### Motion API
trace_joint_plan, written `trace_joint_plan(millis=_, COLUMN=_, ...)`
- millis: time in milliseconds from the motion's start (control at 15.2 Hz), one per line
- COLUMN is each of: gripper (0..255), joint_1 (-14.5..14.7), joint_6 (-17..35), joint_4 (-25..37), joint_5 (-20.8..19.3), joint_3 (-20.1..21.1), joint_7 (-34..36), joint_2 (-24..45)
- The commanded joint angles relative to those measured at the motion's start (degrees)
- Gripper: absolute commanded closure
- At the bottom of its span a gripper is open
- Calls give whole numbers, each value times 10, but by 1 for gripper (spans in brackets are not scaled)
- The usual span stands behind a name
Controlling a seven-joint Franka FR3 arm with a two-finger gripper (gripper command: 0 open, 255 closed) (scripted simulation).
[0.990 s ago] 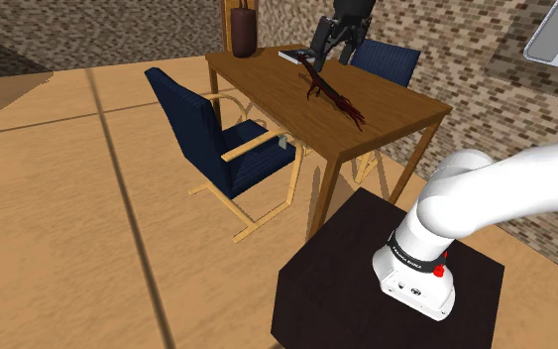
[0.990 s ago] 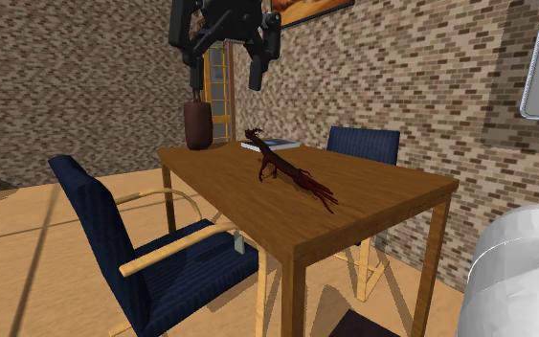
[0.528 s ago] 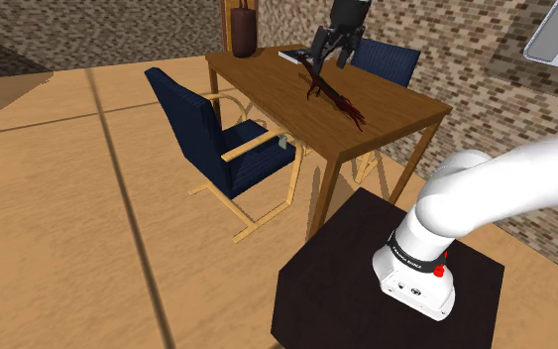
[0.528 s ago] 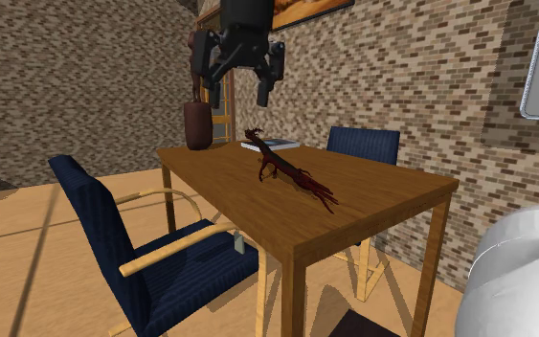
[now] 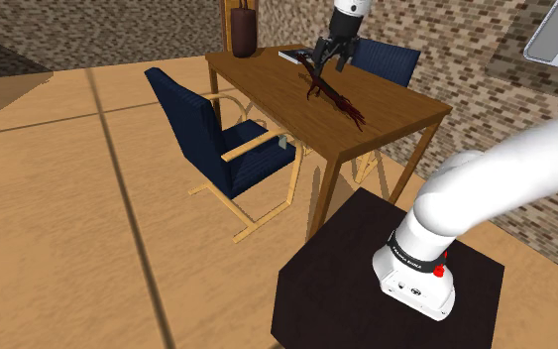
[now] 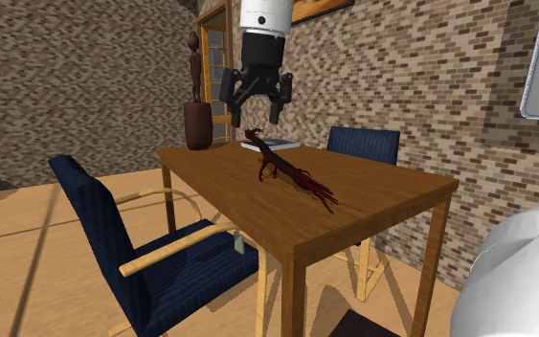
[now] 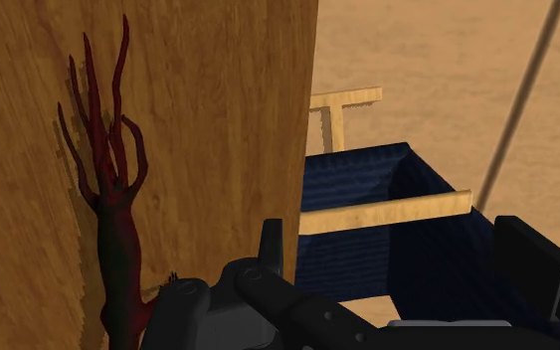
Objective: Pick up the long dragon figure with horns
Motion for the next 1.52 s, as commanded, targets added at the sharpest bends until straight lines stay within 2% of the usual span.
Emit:
trace_joint_plan(millis=0, gripper=0, joint_1=-5, joint_6=20, joint_4=13, joint_5=-1, joint_3=-20, joint_7=-19, joint_2=34)
trace_joint_plan(millis=594, gripper=0, joint_1=-23, joint_6=87, joint_4=96, joint_5=29, joint_3=-96, joint_7=-103, joint_2=190)
trace_joint_plan(millis=990, gripper=0, joint_1=-42, joint_6=110, joint_4=181, joint_5=82, joint_3=-136, joint_7=-169, joint_2=310)
trace_joint_plan(millis=1320, gripper=0, joint_1=-75, joint_6=110, joint_4=271, joint_5=137, joint_3=-152, joint_7=-222, joint_2=416)
trace_joint_plan(millis=1452, gripper=0, joint_1=-76, joint_6=124, joint_4=260, joint_5=140, joint_3=-150, joint_7=-224, joint_2=420)
